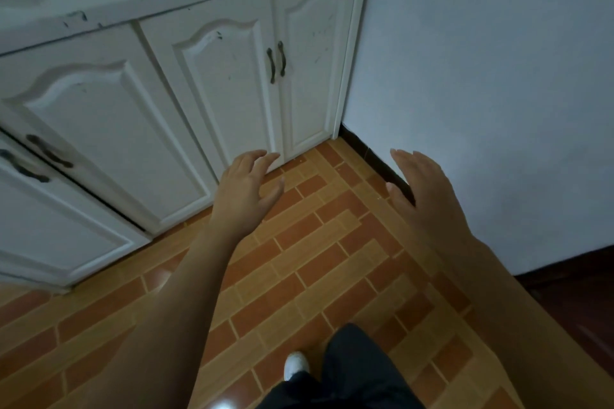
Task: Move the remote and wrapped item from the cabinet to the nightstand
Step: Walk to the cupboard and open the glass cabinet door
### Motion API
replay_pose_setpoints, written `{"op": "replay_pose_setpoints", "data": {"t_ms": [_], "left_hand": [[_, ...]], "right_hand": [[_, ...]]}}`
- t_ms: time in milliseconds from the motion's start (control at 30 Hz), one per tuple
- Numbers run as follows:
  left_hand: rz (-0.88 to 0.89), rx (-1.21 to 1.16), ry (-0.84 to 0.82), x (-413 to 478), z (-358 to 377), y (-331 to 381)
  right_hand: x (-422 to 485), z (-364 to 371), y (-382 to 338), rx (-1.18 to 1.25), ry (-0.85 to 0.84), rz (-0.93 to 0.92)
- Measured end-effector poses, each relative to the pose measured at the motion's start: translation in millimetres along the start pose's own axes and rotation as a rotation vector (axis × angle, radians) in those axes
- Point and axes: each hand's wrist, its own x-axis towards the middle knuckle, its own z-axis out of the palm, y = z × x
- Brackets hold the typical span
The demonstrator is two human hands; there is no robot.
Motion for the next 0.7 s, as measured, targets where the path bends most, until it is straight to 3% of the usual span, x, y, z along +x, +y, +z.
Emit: {"op": "replay_pose_setpoints", "data": {"t_ms": [700], "left_hand": [[-0.077, 0.018, 0.078, 280, 35, -53]], "right_hand": [[302, 44, 70, 0.038, -0.097, -0.115]]}}
